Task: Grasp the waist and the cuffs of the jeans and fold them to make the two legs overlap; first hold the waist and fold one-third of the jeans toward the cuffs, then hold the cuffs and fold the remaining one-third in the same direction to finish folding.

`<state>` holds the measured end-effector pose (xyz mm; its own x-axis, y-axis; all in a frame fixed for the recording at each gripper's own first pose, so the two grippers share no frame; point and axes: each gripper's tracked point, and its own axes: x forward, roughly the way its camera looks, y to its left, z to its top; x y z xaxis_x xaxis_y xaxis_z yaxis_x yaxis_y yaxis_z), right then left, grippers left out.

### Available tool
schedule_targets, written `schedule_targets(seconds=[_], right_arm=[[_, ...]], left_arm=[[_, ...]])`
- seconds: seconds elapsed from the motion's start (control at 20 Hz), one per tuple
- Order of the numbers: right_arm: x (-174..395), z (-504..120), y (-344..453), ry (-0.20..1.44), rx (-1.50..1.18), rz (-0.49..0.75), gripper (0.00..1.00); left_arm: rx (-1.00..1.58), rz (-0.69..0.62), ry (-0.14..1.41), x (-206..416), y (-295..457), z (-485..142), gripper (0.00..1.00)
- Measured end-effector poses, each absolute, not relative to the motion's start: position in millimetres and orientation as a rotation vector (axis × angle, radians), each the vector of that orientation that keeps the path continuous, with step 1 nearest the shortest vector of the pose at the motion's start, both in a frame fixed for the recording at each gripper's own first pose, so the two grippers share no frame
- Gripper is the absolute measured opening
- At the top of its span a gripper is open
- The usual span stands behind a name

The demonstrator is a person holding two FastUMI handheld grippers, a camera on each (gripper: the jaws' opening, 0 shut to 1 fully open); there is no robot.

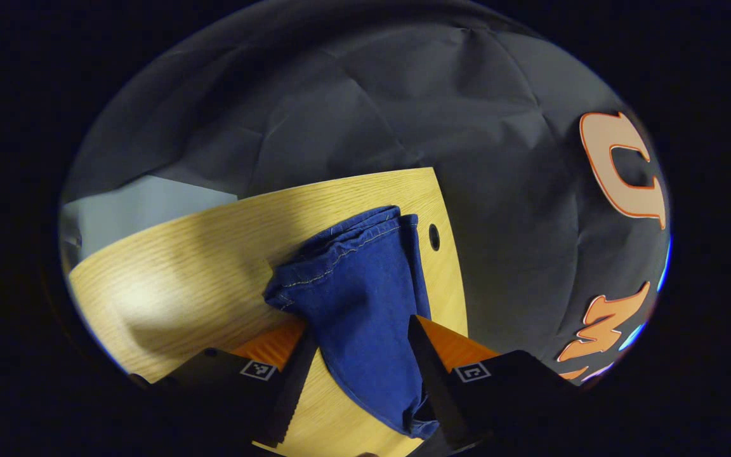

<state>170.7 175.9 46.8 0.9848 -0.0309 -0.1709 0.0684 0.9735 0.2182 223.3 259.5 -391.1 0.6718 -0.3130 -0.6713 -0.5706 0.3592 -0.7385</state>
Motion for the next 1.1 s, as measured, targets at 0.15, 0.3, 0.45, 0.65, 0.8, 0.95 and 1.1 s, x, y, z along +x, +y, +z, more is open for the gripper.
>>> schedule_targets(seconds=[0.15,0.3,0.45,0.65,0.8,0.95,1.1], right_arm=[[169.9,46.5,162.1,0.176,0.22,-0.051,0.96],[165.9,41.8,145.8,0.185,0.211,-0.059,0.96],[159.9,35.4,126.4,0.197,0.199,-0.078,0.96],[162.1,32.1,110.5,0.199,0.225,-0.082,0.97],[167.1,36.0,110.0,0.186,0.237,-0.069,0.97],[168.7,36.8,113.5,0.18,0.234,-0.044,0.97],[167.8,37.7,115.9,0.178,0.238,-0.016,0.97]], left_arm=[[-1.273,0.211,0.864,227.0,255.5,-403.1,0.78],[-1.321,0.29,0.856,229.1,261.4,-420.0,0.41],[-1.208,0.292,0.832,220.4,261.8,-406.1,0.07],[-1.067,0.237,0.773,234.5,256.0,-384.5,0.05],[-1.025,0.214,0.745,235.5,247.0,-355.2,0.05],[-0.988,0.172,0.71,237.0,237.2,-326.9,0.05],[-0.948,0.125,0.67,234.7,224.2,-295.0,0.05]])
